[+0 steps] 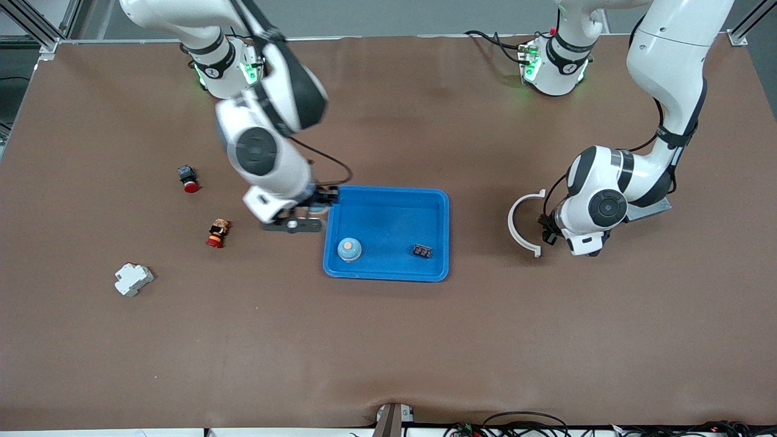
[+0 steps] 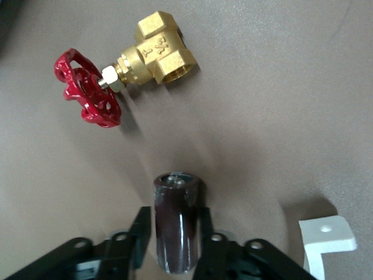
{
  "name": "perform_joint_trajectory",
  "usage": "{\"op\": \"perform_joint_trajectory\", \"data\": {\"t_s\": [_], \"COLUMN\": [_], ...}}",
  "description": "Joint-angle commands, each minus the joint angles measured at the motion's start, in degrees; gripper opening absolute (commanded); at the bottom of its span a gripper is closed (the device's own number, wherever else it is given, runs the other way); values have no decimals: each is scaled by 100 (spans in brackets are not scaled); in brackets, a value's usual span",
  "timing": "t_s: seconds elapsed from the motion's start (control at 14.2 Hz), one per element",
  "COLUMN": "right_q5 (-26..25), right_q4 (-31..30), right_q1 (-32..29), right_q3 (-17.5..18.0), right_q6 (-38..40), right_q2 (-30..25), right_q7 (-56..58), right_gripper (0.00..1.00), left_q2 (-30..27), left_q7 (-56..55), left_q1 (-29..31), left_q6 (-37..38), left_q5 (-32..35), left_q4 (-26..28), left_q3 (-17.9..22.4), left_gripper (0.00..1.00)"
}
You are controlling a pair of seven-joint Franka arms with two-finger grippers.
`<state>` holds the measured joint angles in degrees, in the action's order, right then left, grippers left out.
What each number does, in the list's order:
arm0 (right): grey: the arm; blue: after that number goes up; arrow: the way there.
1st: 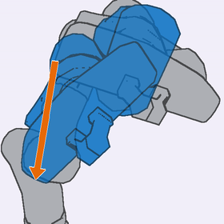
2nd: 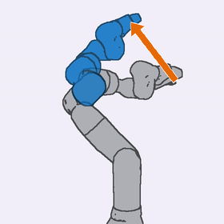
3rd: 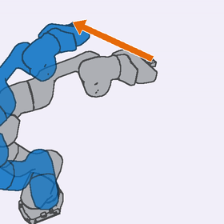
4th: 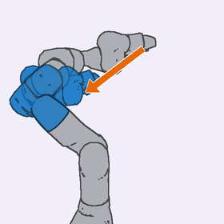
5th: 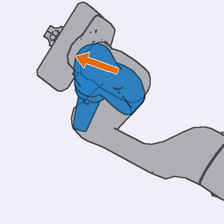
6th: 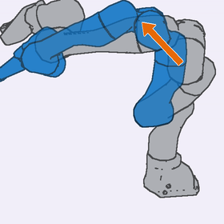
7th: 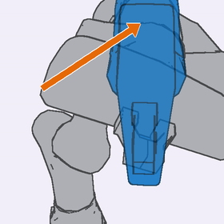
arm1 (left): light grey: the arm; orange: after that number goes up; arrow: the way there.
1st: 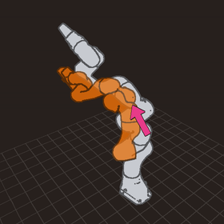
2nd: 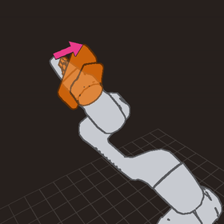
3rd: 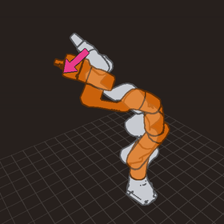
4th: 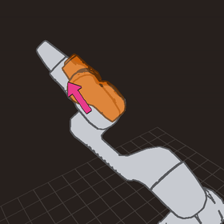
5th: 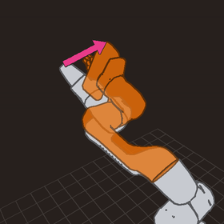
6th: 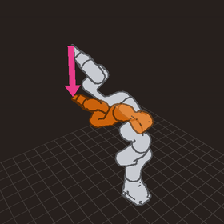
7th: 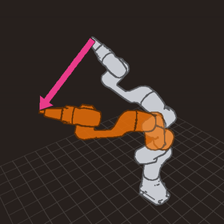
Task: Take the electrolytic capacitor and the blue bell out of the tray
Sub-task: 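Carry the bell with the right gripper while the left gripper lowers the capacitor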
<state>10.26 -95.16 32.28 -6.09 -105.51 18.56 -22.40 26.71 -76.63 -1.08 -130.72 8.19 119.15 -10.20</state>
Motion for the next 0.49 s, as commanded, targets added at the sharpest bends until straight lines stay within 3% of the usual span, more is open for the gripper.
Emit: {"op": "perform_joint_trajectory", "data": {"t_s": [0.0, 0.21, 0.42], "right_q5": [-6, -199, -725], "right_q4": [-178, -134, -143], "right_q1": [-825, -1740, -2374], "right_q3": [82, 91, 91], "right_q6": [354, 584, 357], "right_q2": [-379, -406, -301], "right_q7": [1198, 2604, 3521], "right_gripper": [31, 31, 31], "left_q2": [-70, -210, -377], "left_q7": [-98, -89, -98], "left_q1": [12, 20, 3], "left_q6": [-50, 28, 300], "left_q5": [139, 130, 130], "left_q4": [21, -5, -207], "left_q3": [-34, -34, -113], "left_gripper": [100, 100, 100]}}
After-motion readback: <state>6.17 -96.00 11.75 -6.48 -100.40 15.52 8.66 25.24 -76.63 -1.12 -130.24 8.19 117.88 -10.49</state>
